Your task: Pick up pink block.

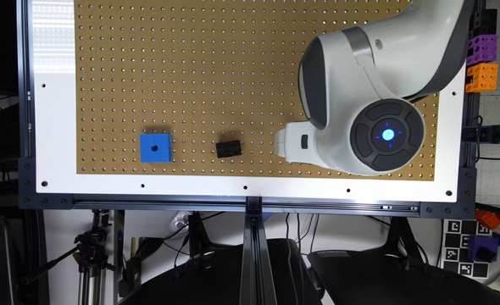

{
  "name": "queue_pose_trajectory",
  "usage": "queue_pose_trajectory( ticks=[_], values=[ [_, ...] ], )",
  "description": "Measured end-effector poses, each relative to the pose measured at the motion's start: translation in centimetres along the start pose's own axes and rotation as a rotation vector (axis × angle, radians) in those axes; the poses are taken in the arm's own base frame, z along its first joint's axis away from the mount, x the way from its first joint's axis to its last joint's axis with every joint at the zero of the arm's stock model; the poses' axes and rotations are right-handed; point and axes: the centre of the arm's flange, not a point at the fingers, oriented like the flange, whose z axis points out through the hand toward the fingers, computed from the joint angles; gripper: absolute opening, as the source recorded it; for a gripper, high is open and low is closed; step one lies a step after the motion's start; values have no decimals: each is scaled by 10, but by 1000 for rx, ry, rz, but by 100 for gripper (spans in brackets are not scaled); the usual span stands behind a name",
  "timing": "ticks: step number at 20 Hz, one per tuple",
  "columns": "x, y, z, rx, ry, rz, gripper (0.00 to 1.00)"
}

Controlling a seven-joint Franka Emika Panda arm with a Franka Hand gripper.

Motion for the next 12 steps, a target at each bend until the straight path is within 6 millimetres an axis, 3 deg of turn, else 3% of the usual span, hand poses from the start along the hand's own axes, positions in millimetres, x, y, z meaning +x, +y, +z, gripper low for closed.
queue_pose_trajectory(
  ticks=[6, 12],
  values=[
    [-7, -5, 1, 4, -7, -4, 100],
    [-7, -2, 29, -1, -15, 0, 100]
  ],
)
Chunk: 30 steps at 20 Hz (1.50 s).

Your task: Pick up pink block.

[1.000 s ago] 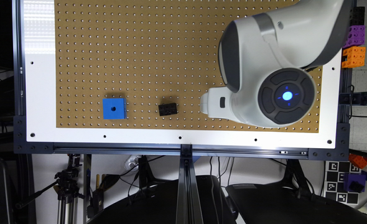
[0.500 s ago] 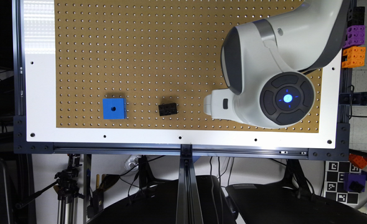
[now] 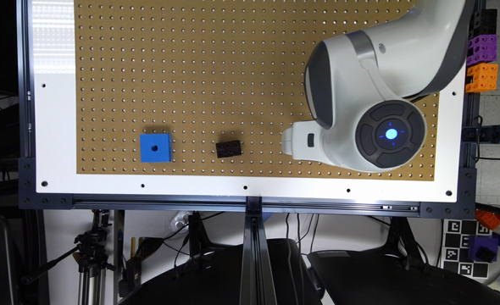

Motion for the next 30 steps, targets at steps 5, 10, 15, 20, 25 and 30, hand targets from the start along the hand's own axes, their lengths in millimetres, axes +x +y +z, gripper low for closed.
queue_pose_trajectory(
  ticks=[5, 10, 15, 20, 25, 30],
  values=[
    [4, 1, 0, 0, 3, 5, 100],
    [3, 4, 18, -7, -3, 7, 100],
    [5, 4, 35, 3, 1, 9, 100],
    [9, -1, 33, 15, 8, 10, 100],
    [10, -3, 35, 16, 8, 10, 0],
    [10, -2, 35, 10, 5, 9, 0]
  ],
)
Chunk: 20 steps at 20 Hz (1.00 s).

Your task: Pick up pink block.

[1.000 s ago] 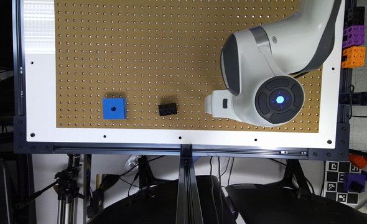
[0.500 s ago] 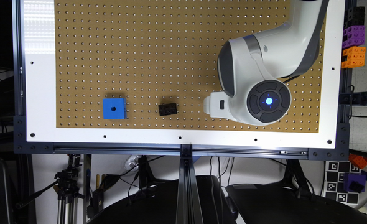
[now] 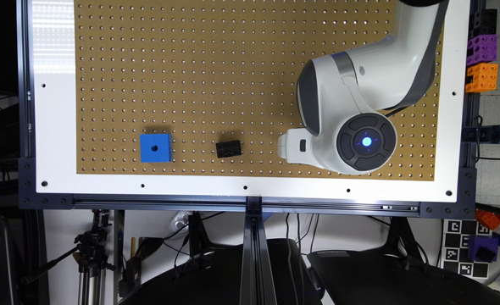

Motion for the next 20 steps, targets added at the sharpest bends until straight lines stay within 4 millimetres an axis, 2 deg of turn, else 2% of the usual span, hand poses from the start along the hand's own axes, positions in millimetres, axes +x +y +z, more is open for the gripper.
queue_pose_trajectory(
  ticks=[12, 20],
  values=[
    [0, 0, -1, -2, 0, 0, 0],
    [0, -1, -18, -15, -5, -1, 0]
  ],
)
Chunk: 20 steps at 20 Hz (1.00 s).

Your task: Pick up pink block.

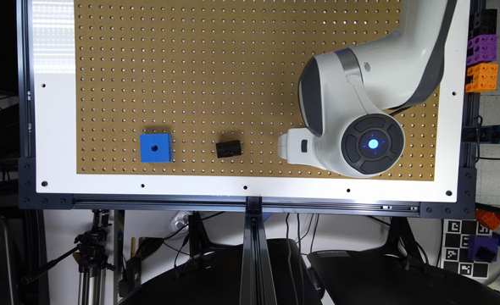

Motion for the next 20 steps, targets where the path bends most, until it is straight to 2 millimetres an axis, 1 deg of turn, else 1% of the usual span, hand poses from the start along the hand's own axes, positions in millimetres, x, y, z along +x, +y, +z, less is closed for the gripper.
queue_pose_trajectory(
  ticks=[2, 3, 6, 9, 11, 16, 20],
  values=[
    [0, -1, -4, 1, 1, 0, 0],
    [0, -1, -10, 2, 3, -1, 0],
    [0, -2, -27, -4, 3, -2, 0],
    [0, -3, -51, -5, 6, -4, 0],
    [-1, -3, -62, -8, 6, -5, 0],
    [-1, -3, -68, -8, 8, -5, 0],
    [-2, -3, -87, -7, 12, -6, 0]
  ],
)
